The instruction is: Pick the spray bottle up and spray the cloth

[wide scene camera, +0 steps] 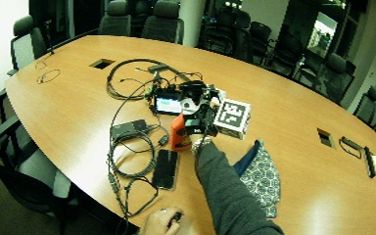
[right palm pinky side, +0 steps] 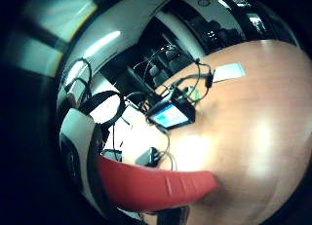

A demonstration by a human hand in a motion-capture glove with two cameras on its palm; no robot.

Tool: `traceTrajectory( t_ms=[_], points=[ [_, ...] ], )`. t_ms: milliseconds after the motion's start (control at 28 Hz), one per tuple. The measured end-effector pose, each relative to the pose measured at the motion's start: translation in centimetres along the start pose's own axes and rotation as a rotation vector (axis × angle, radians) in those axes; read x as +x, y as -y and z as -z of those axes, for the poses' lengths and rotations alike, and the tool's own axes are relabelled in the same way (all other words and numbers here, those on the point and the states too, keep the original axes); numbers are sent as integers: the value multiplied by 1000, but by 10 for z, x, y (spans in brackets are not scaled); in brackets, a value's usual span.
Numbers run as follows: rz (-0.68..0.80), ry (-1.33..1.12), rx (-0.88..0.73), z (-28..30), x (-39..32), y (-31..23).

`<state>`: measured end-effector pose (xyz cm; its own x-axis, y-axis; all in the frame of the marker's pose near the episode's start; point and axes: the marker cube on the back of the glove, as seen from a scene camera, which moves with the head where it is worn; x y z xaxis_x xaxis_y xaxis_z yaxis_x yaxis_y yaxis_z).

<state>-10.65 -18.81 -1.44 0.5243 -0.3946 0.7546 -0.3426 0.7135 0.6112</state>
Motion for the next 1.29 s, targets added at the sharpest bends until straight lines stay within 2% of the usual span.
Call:
traceTrajectory(
  t_ms=[500,643,964,1285],
  points=[
    [-65,-42,-30,-20,36,-24],
    [-72,-115,-119,-23,42,-35],
    [53,-272,-375,-35,41,-37],
    [180,-525,-703,1,25,-63]
  ],
)
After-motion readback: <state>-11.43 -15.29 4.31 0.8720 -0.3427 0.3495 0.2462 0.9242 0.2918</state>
